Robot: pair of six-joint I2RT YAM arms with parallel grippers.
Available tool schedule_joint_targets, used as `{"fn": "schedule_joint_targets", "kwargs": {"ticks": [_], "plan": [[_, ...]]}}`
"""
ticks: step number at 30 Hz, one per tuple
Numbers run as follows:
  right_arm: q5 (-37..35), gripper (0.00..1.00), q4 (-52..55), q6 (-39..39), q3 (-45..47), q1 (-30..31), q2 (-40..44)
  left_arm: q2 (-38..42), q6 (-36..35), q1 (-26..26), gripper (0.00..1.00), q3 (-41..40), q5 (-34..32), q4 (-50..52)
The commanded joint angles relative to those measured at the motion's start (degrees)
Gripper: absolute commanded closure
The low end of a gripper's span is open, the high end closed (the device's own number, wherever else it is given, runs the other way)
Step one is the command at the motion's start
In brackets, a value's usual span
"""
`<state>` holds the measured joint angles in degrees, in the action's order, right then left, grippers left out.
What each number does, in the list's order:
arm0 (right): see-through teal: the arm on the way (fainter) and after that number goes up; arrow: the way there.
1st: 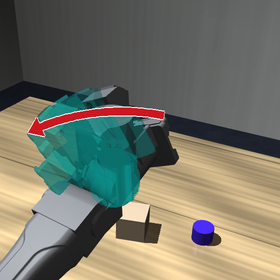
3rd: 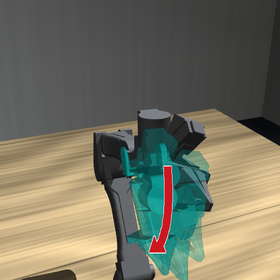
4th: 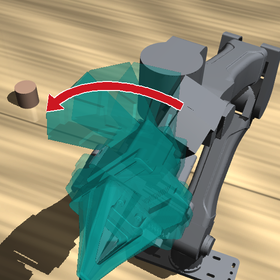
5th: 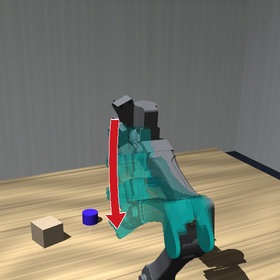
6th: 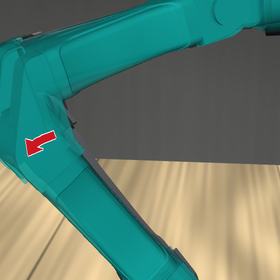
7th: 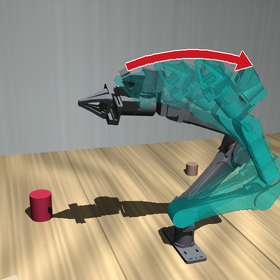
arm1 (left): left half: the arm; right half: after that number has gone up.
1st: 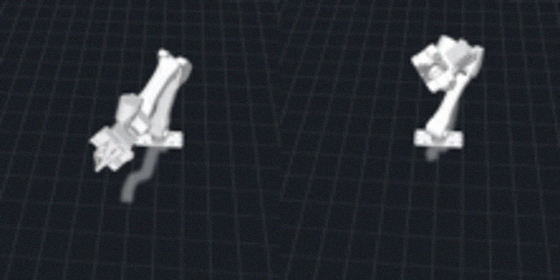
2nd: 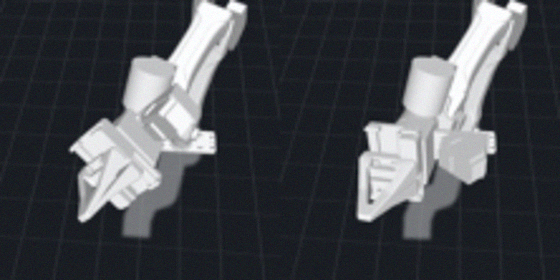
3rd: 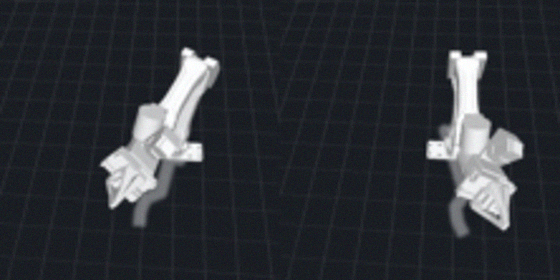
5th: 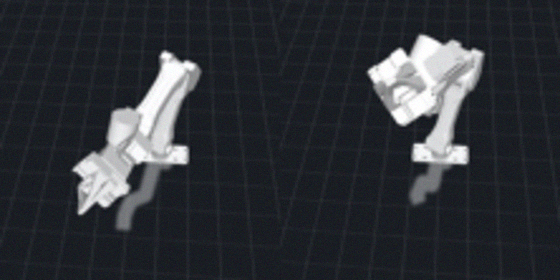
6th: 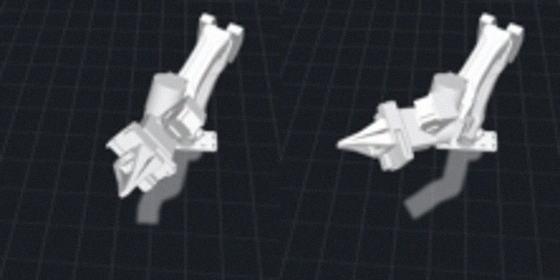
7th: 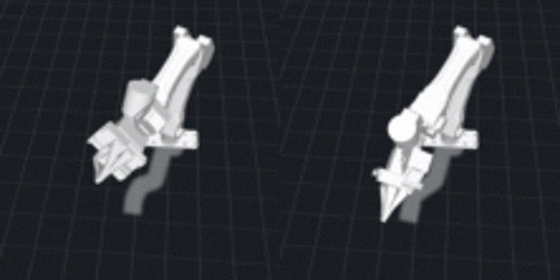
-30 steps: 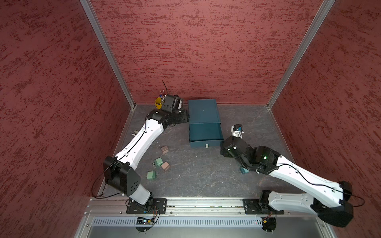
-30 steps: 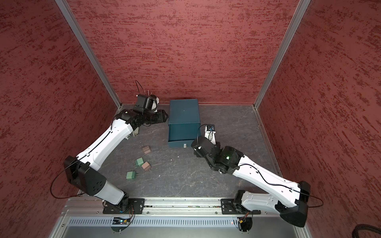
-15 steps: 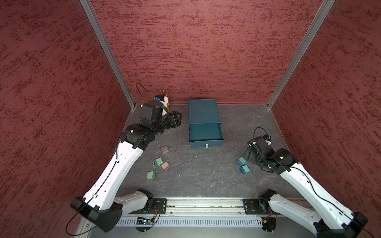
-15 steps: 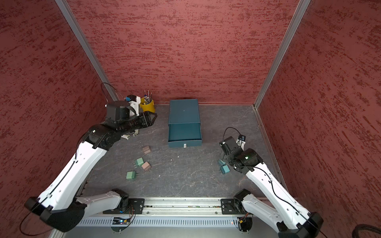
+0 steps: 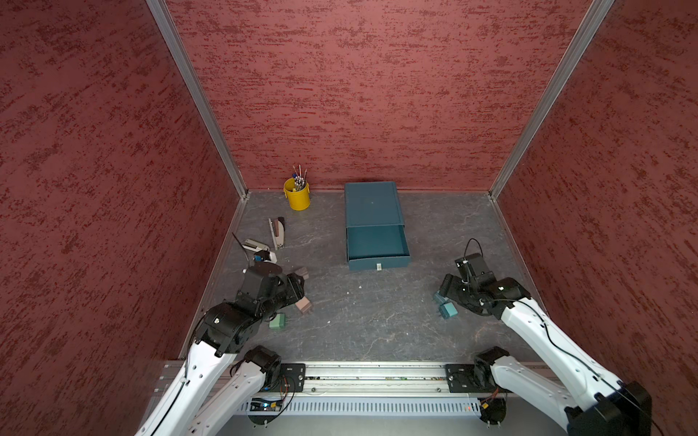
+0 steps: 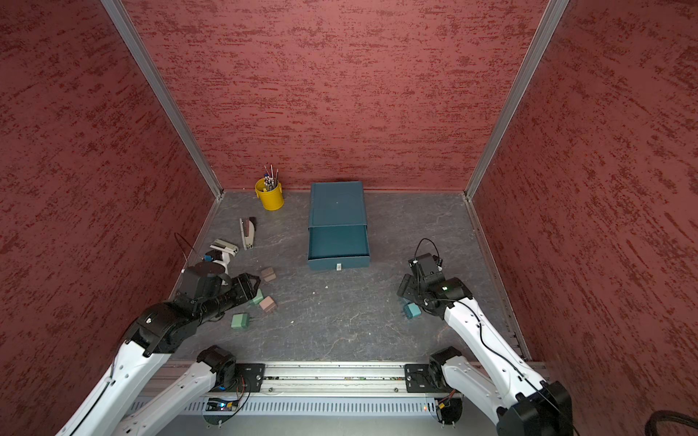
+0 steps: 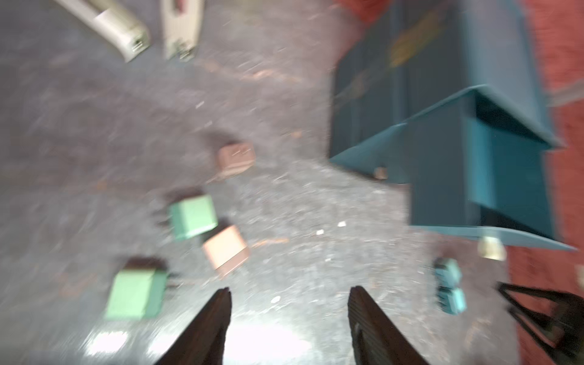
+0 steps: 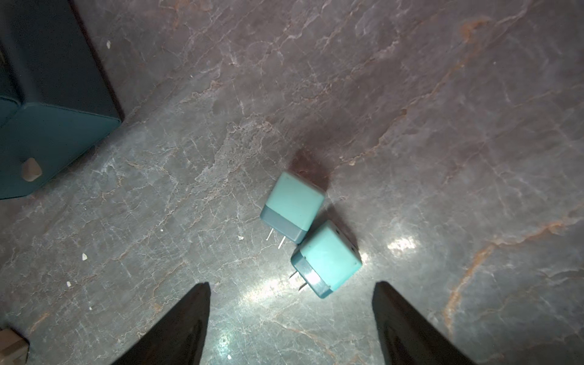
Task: Place the plugs into the drawer by color
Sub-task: Pick up the plug from the center of the board.
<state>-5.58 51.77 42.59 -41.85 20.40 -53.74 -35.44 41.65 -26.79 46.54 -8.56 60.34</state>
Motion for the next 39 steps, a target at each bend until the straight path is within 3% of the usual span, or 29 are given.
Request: {"fn": "schedule_joint_targets", "kwargs": {"ticks": [1, 7, 11, 15, 27, 35, 39], "plan": [[-0.3, 0.21, -1.1, 0.4, -1.9, -0.5, 1.5, -1.0, 7.7, -1.1, 0.36, -2.0, -4.2, 1.7], [-0.1, 0.28, 1.0, -0.3, -3.8, -0.5, 3.1, -8.5, 13.8, 0.5, 0.38, -13.2, 4.7, -8.8], [0.5, 0.31, 1.6, -0.9, -3.7, -0.5, 5.4, -11.8, 14.2, 3.1, 0.27, -17.6, 6.7, -16.2], [2.0, 0.35, 1.4, -1.1, -3.6, -0.5, 6.7, -17.3, 12.2, 7.0, 0.23, -17.4, 9.2, -21.9], [5.2, 0.41, 1.1, -1.3, -3.9, -0.4, 8.6, -33.1, 7.8, 6.8, 0.27, -10.8, 5.2, -24.2], [5.4, 0.42, 0.5, -1.1, -4.1, -0.4, 8.4, -35.9, 9.2, 3.3, 0.29, -9.8, 2.2, -22.5], [5.6, 0.42, -0.3, -0.8, -3.4, -0.4, 7.8, -39.6, 9.8, 2.4, 0.34, -9.6, 1.5, -23.0]]}}
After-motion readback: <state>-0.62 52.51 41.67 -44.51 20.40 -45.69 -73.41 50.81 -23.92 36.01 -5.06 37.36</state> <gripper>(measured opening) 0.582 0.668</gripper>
